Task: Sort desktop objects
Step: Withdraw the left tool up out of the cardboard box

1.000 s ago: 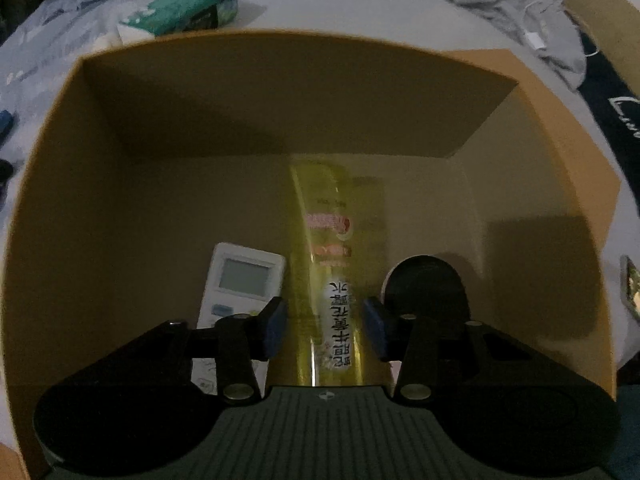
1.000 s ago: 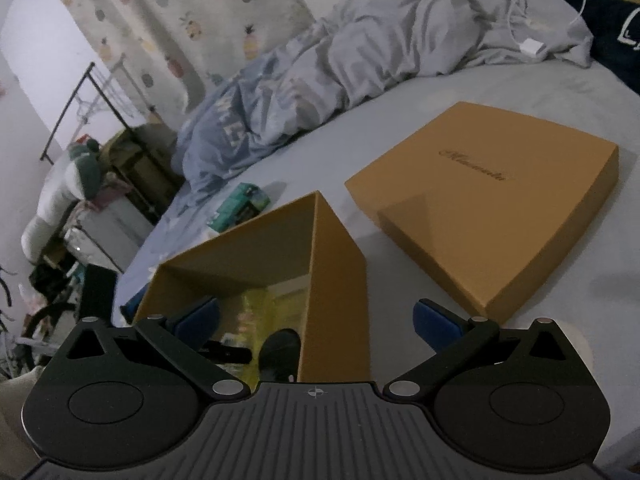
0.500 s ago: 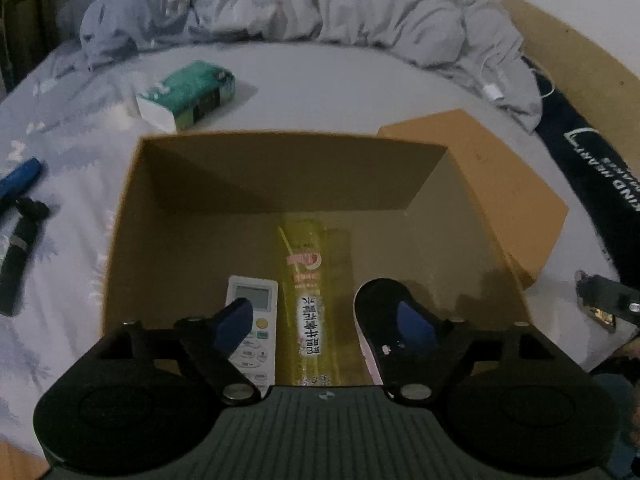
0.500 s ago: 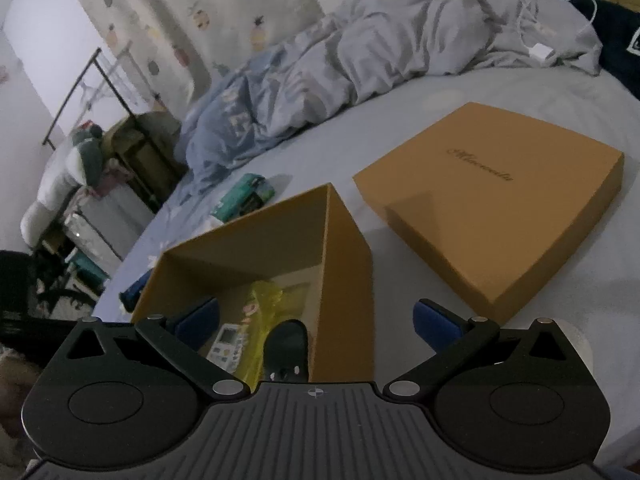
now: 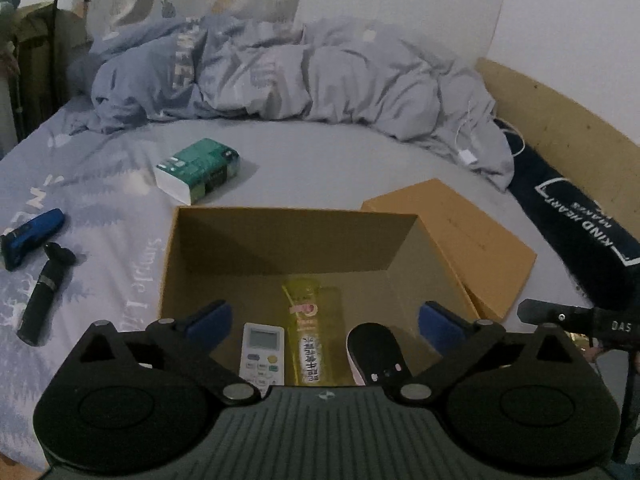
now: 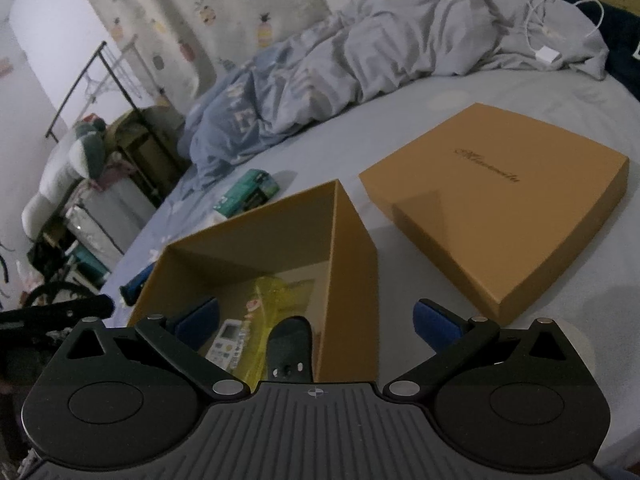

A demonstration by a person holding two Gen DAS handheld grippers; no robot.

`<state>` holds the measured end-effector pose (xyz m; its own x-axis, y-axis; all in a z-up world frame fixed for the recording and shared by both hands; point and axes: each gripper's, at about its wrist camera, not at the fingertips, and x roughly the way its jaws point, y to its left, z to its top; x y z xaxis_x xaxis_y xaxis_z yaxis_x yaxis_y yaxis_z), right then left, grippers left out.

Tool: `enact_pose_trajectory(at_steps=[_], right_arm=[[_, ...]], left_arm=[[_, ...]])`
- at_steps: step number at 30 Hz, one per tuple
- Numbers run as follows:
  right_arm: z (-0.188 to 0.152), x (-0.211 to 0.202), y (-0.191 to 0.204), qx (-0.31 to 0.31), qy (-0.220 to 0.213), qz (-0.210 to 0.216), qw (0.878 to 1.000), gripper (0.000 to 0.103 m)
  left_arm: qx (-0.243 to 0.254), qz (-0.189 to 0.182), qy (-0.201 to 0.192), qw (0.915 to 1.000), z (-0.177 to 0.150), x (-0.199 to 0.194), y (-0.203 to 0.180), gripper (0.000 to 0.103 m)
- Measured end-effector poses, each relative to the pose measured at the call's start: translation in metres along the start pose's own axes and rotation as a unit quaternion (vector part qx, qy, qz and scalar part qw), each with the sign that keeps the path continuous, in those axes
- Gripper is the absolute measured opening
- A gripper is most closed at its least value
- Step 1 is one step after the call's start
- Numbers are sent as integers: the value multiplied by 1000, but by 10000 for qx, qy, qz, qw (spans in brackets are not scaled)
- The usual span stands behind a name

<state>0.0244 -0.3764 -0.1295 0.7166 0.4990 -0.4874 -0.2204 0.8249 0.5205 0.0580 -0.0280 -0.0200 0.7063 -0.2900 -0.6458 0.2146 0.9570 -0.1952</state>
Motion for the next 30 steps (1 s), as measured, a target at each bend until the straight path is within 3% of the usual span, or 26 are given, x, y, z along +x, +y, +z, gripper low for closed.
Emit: enact_pose_trajectory(at_steps=[5, 13, 20, 30], right_arm=[[-2, 1, 0, -17, 19, -18, 10000, 103], [-6, -2, 7, -298, -10, -44, 9995, 103], [-9, -3, 14, -486, -36, -92, 9988, 103], [-12, -2, 22, -726, -112, -245, 9970, 103]], left_arm=[[-59, 76, -175, 9998, -14, -1, 2, 103], [418, 133, -805, 9958, -33, -14, -5, 103], [360, 201, -1250, 9913, -43, -24, 5, 103], [209, 36, -1529, 9880, -47, -24, 19, 103]])
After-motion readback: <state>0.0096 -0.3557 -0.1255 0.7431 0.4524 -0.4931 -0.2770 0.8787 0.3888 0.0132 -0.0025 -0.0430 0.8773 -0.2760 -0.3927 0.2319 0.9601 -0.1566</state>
